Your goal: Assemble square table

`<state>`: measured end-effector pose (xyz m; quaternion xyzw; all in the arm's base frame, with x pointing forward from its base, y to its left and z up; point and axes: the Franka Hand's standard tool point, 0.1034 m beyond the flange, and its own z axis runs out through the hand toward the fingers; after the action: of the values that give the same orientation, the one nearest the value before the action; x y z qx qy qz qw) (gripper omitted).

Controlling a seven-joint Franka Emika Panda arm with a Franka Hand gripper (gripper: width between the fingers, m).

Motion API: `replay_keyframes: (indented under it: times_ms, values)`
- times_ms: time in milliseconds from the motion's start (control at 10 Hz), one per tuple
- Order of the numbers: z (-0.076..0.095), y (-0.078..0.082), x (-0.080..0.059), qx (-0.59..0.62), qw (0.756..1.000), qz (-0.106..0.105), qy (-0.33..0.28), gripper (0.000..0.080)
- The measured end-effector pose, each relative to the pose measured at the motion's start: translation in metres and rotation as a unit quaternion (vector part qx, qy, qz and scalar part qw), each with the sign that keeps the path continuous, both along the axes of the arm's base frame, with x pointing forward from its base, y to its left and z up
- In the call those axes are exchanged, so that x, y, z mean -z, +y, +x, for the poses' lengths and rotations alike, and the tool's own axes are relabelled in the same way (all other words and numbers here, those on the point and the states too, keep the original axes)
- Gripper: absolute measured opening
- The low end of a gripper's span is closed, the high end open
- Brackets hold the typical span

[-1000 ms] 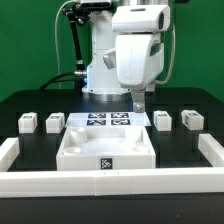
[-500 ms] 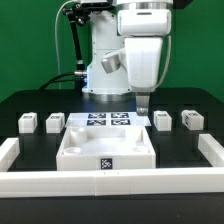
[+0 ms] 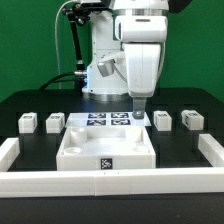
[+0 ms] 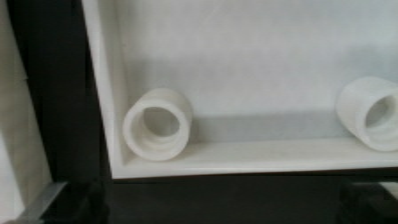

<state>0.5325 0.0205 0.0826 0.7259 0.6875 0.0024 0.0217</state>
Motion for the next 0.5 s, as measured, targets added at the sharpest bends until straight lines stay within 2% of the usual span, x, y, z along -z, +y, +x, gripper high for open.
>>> replay_keyframes:
  times_ms: [300, 500]
  values:
    - [-0.041, -0.017, 0.018, -0.008, 1.0, 0.003, 0.008, 0.065]
    - [-0.055, -0.018, 0.023, -0.004, 1.0, 0.004, 0.016, 0.065]
